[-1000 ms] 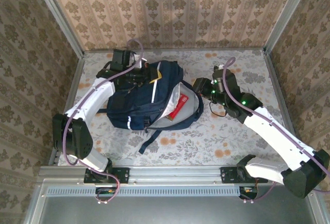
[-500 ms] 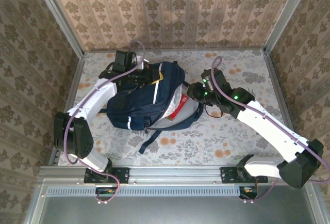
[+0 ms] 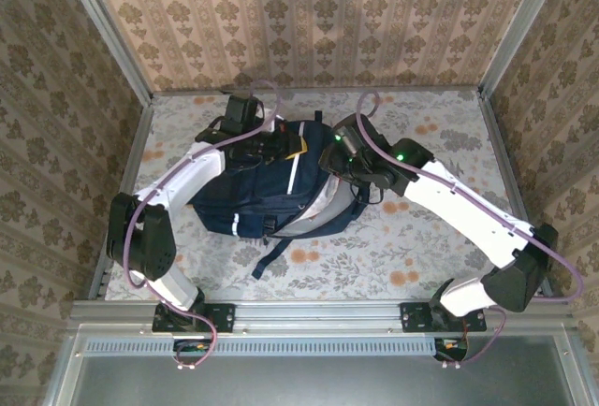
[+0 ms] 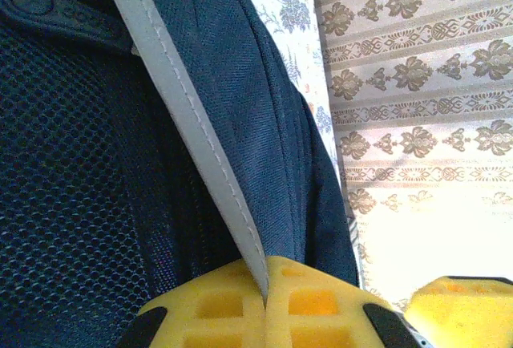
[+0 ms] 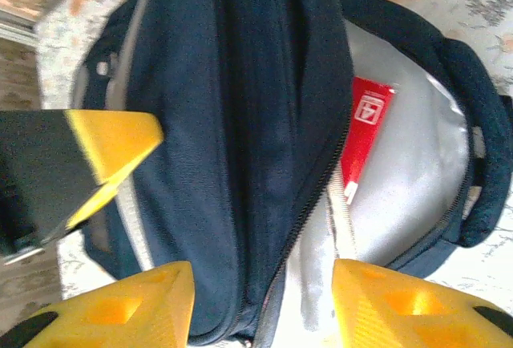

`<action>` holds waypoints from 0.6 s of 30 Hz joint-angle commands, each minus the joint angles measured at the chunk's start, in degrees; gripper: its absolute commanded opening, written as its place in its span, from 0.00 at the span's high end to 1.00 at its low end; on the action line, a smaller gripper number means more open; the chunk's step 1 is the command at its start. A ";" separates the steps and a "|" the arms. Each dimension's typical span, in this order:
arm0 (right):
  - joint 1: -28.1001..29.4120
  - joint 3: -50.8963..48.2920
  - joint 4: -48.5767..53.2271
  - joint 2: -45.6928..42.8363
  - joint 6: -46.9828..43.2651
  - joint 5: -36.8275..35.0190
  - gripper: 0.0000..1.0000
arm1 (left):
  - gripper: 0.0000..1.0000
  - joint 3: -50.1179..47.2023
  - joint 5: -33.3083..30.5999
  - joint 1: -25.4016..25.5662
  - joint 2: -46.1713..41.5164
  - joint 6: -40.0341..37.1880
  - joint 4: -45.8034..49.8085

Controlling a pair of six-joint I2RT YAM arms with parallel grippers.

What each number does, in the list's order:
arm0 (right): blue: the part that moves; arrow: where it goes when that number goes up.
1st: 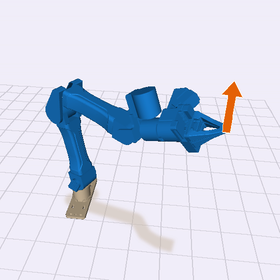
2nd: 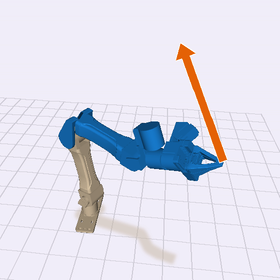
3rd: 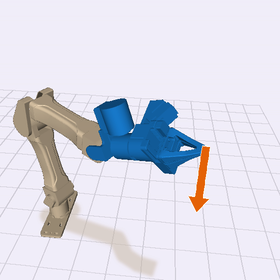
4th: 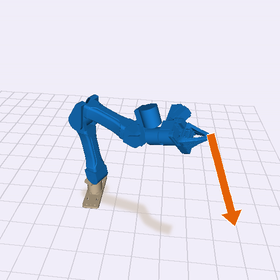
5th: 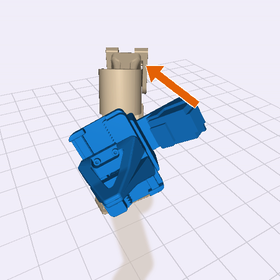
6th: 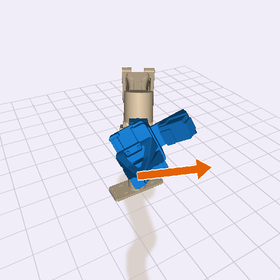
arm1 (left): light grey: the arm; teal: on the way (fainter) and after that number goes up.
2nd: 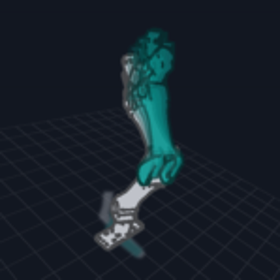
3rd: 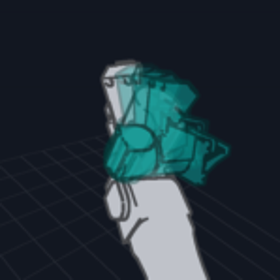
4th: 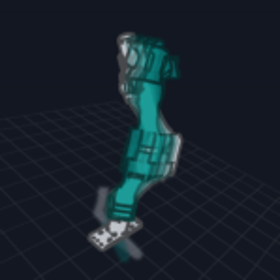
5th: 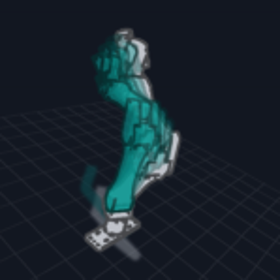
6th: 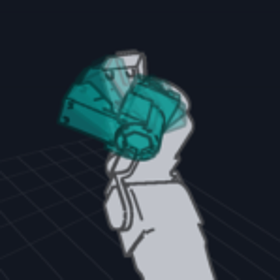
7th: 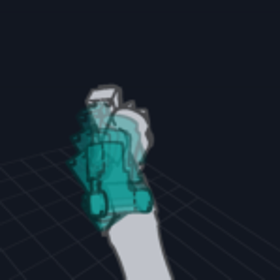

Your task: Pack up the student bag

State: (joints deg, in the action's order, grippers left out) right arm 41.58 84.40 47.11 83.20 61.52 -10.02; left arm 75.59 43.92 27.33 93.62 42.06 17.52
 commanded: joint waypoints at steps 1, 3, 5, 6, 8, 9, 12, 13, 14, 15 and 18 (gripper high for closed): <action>0.32 1.15 2.76 0.72 2.63 -2.23 0.48 | 1.00 1.14 1.06 0.55 -0.22 -0.05 -2.58; 0.34 1.03 2.42 1.38 3.15 -1.91 0.48 | 1.00 1.14 1.08 0.72 -0.26 -0.12 -2.58; 0.34 0.48 2.06 2.14 4.05 -1.89 0.49 | 1.00 1.14 1.04 0.71 -0.37 -0.05 -2.49; 0.25 0.26 1.65 2.41 4.31 -1.76 0.50 | 1.00 1.14 1.03 0.73 -0.44 -0.03 -2.49; -0.07 -0.09 0.94 3.22 5.01 -0.86 0.51 | 1.00 1.22 1.00 0.75 -0.53 -0.19 -2.36; -0.15 -0.12 0.42 3.61 5.15 -0.45 0.51 | 1.00 1.29 1.01 0.81 -0.55 -0.27 -2.24; -0.49 0.12 -1.01 5.00 5.88 0.39 0.51 | 1.00 1.33 0.99 0.88 -0.55 -0.17 -2.26; -0.45 0.52 -1.23 5.58 5.96 0.50 0.52 | 1.00 1.31 1.00 0.88 -0.55 -0.15 -2.34; -0.45 0.93 -0.89 6.28 6.05 0.15 0.53 | 1.00 1.31 0.99 0.88 -0.62 -0.15 -2.21; -0.51 1.29 -0.68 6.81 6.22 -0.18 0.55 | 1.00 1.31 0.95 0.88 -0.64 -0.21 -2.20; -0.75 1.18 -0.53 7.85 6.75 -0.42 0.60 | 1.00 1.49 0.82 0.88 -0.88 -0.33 -1.77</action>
State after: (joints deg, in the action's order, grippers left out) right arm 41.39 84.42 46.46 90.00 66.94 -10.11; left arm 75.59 43.24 27.73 93.78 42.04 17.56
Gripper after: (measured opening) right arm 0.407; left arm 0.046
